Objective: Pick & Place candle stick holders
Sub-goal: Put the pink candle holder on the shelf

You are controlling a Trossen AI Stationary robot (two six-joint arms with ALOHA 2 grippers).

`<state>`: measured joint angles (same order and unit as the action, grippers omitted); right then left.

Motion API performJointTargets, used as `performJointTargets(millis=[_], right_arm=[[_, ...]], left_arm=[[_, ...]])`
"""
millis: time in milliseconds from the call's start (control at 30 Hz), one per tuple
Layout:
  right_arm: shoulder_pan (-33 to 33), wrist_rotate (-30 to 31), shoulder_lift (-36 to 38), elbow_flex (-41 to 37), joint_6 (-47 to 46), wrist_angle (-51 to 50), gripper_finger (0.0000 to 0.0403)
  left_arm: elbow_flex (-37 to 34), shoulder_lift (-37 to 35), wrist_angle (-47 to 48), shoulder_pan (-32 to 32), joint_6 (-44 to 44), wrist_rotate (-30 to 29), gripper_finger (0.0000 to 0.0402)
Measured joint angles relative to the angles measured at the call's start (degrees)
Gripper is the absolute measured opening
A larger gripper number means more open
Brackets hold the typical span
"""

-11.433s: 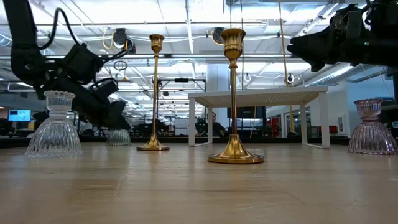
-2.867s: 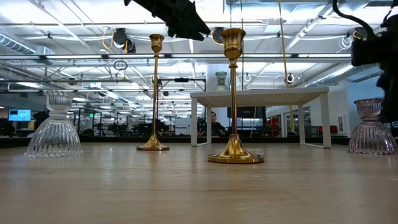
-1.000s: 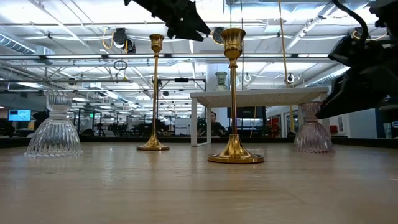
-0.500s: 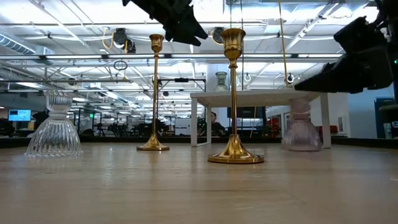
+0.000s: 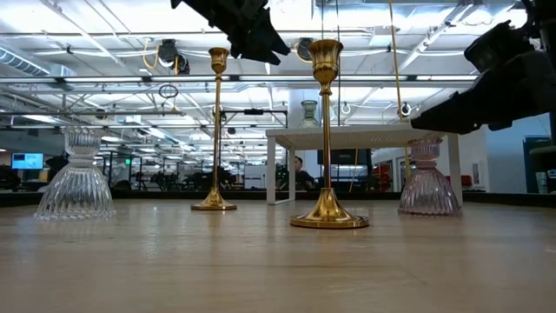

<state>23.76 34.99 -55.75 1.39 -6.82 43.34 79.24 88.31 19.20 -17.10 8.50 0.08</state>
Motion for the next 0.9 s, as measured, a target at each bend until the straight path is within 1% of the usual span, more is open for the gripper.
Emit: performJointTargets(millis=[167,300,367,467,600,767,900], right_arm=[[-1.51,-4.06,-3.29,2.10,1.35,0.87,0.0293],[-3.17,-4.92,-7.89,4.03,4.30,-0.21,0.0301],[-4.08,-4.98,-9.65,4.61,4.07,1.05,0.0301],[-5.36,-5.73,-12.32,4.57,0.91,1.57,0.0300],[-6.45,-9.77,-15.79,4.61,-3.00,2.79,0.0297],[-6.50,-9.77,-20.45,4.63,-1.73,8.87,0.0282],[-6.50,-9.77,-22.83,4.63,-1.35,9.63,0.0261]], left_arm=[[0.00,0.00,0.00,0.00,0.00,0.00,0.0289],[0.00,0.00,-0.02,0.00,-0.04,0.01,0.0289],[0.00,0.00,0.00,0.00,-0.14,0.00,0.0289],[0.00,0.00,0.29,0.00,-0.15,0.01,0.0289],[0.00,0.00,0.31,0.00,-0.16,0.00,0.0289],[0.00,0.00,0.31,0.00,0.04,0.00,0.0289],[0.00,0.00,0.31,0.00,-0.01,0.00,0.0290]])
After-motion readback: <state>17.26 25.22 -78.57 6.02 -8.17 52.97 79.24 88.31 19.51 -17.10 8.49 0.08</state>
